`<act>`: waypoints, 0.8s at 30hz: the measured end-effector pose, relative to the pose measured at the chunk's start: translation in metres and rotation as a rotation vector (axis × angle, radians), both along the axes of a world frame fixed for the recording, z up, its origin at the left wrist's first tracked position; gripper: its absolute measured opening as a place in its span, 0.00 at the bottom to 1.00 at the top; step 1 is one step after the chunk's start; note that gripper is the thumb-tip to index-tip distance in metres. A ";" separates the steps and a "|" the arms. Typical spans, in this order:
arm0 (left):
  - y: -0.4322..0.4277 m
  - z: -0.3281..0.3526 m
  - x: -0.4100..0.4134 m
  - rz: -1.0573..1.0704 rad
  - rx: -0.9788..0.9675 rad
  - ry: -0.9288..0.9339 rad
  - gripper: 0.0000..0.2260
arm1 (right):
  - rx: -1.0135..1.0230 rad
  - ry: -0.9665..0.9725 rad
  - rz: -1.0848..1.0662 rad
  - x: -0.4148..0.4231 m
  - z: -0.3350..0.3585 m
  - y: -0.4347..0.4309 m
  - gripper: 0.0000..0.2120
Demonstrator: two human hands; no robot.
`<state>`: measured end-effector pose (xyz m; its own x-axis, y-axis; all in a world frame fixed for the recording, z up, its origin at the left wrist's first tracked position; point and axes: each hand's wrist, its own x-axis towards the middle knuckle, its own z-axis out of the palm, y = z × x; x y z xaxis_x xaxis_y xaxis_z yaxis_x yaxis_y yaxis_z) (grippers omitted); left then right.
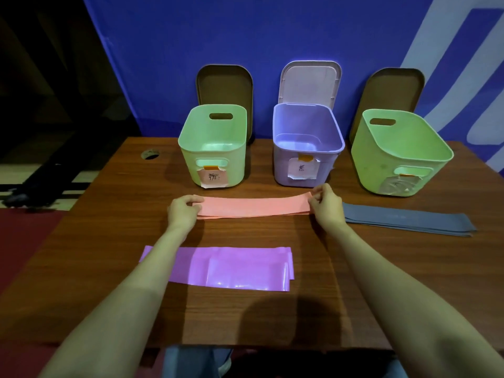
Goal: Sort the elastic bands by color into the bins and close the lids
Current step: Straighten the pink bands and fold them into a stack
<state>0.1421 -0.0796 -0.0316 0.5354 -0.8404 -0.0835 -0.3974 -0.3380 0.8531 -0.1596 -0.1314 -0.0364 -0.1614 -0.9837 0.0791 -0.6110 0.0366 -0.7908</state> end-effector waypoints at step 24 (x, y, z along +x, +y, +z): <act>0.039 0.008 -0.058 -0.211 0.151 -0.746 0.18 | -0.359 0.476 0.007 0.014 0.003 0.062 0.08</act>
<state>0.0837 -0.0408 -0.0237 0.3252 -0.9388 0.1138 -0.9154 -0.2823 0.2869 -0.1453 -0.0693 -0.0329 -0.0207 -0.8829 0.4690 -0.9005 -0.1874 -0.3924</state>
